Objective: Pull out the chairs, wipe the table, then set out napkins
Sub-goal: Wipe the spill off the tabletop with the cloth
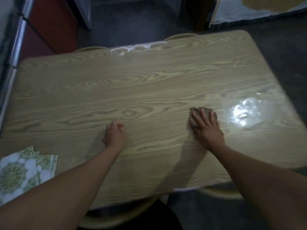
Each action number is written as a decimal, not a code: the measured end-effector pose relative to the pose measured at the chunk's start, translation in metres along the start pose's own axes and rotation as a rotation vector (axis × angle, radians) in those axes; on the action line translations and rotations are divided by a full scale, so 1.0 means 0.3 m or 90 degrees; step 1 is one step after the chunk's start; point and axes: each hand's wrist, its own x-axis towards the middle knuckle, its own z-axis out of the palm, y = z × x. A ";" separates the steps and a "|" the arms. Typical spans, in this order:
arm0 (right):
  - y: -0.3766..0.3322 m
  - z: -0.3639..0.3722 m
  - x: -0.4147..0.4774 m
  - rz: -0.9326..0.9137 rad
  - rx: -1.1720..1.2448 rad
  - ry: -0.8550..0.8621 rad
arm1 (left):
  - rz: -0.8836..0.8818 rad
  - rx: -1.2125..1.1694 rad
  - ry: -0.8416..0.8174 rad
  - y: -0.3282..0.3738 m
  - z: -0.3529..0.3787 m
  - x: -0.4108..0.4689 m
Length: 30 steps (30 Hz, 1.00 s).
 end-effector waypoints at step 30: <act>-1.612 0.245 0.119 -0.330 0.079 -0.103 | -0.093 -0.088 0.027 -0.573 -0.612 0.496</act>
